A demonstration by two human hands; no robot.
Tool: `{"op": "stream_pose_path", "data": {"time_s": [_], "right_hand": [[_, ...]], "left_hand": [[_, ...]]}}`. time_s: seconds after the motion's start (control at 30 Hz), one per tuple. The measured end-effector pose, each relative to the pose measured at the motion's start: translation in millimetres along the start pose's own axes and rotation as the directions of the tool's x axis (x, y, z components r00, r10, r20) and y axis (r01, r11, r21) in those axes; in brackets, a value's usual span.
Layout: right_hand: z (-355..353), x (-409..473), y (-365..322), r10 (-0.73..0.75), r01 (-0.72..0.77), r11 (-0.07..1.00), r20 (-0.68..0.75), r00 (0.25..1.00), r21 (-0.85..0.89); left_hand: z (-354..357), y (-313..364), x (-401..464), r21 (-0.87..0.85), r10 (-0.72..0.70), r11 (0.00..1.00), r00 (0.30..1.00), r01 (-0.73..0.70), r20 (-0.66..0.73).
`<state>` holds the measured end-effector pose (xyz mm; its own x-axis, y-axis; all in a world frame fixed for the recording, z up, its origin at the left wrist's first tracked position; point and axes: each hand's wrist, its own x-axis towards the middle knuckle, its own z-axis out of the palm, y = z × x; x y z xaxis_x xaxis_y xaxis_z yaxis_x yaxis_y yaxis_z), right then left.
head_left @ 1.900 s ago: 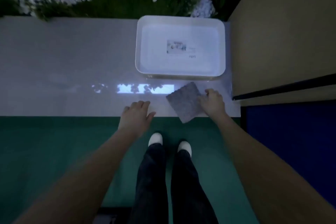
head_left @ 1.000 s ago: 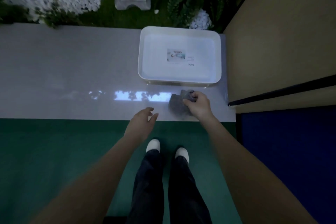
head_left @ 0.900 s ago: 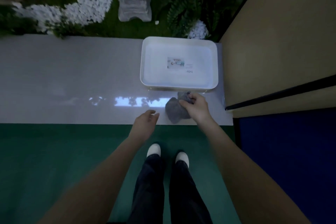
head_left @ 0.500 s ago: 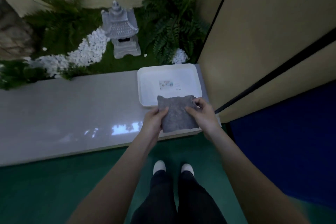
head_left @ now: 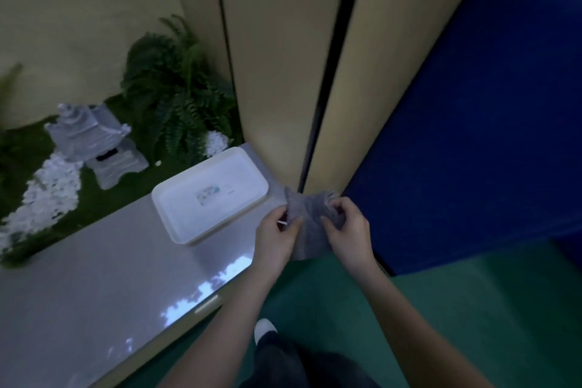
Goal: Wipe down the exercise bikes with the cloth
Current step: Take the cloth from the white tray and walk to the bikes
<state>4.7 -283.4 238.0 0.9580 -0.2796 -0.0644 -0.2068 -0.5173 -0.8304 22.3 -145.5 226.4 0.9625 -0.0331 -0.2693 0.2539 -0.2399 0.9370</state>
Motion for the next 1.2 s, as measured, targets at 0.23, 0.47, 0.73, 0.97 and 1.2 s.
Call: {"op": "stream_pose_path", "data": {"time_s": [0.23, 0.47, 0.73, 0.97, 1.2], "right_hand": [[-79.4, -53.5, 38.5, -0.052, 0.052, 0.999, -0.133, 0.990, -0.002], [-149.4, -127.3, 77.4, 0.021, -0.012, 0.999, -0.269, 0.963, 0.032], [-215.4, -190.8, 126.7, 0.315, -0.079, 0.900, -0.514, 0.798, 0.429], [-256.1, -216.7, 186.8, 0.475, -0.200, 0.857, -0.578, 0.664, 0.476], [-296.7, -240.0, 234.0, 0.627, -0.204, 0.771, -0.660, 0.415, 0.604]], "left_hand": [[88.8, 39.3, -39.0, -0.073, -0.068, 0.993, 0.948, 0.095, 0.310], [170.3, 56.7, -92.6, 0.106, -0.125, 0.991, 0.854, 0.082, 0.504], [260.4, 63.9, -147.3, 0.213, -0.155, 0.977, 0.775, 0.026, 0.612], [332.4, 84.4, -194.1, 0.181, -0.140, 0.983, 0.552, -0.020, 0.822], [416.4, 95.9, -233.5, 0.278, -0.251, 0.958, 0.259, -0.073, 0.933]]}}
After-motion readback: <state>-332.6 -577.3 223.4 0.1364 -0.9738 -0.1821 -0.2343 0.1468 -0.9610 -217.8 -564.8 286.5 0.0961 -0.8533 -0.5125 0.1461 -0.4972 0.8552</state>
